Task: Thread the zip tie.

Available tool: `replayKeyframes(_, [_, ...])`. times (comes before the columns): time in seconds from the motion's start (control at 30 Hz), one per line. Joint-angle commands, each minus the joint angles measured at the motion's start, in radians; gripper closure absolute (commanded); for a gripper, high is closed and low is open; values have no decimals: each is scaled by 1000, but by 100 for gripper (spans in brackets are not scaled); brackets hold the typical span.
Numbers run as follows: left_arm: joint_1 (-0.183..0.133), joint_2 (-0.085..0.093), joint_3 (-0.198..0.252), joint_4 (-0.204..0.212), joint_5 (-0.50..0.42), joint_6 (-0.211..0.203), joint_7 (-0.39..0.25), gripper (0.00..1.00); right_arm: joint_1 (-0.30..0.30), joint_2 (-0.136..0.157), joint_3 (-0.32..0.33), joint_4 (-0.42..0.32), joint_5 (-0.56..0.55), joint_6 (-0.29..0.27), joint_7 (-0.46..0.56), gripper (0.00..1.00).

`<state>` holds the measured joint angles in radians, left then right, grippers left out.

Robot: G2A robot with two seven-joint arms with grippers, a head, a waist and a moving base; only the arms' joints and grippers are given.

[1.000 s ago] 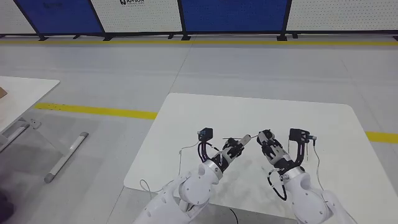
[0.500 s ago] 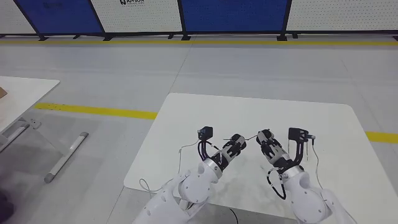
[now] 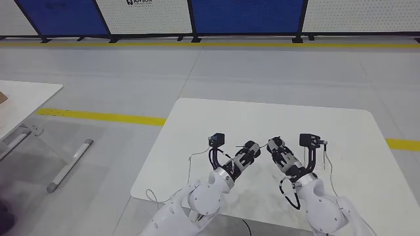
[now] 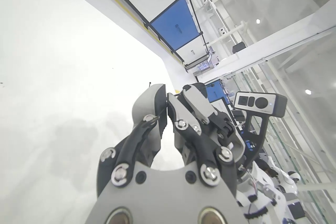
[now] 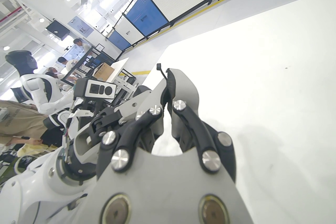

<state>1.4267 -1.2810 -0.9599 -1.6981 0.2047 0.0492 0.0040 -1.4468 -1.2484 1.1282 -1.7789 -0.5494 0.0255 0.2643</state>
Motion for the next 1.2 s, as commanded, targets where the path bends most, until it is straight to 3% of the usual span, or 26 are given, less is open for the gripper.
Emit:
replayKeyframes(0.0, [1,0,-1,-1,3,3,1,100,0,-1,2,0,5,1,0,100])
replayKeyframes(0.03, [1,0,-1,0,5,5,2,100,-1,-1,3,-1,7,2,1,97])
replayKeyframes(0.07, [0,-1,-1,1,7,8,2,100,-1,-1,4,-2,10,0,2,86])
replayKeyframes(0.17, [-3,-3,0,5,8,24,7,100,-4,-2,9,0,19,-5,0,33])
replayKeyframes(0.27, [-6,-5,1,8,5,35,12,100,-7,-2,12,1,21,-9,-6,11])
replayKeyframes(0.33, [-9,-6,2,9,3,42,13,100,-10,-2,15,2,21,-14,-10,11])
replayKeyframes(0.43, [-13,-8,2,12,2,48,12,100,-16,-2,20,7,20,-22,-14,19])
replayKeyframes(0.8, [-18,-13,9,2,2,51,13,100,-18,-1,32,7,3,-20,-1,100])
replayKeyframes(1.17, [-19,-18,5,3,-9,47,26,100,-14,-1,35,5,-15,-39,18,100])
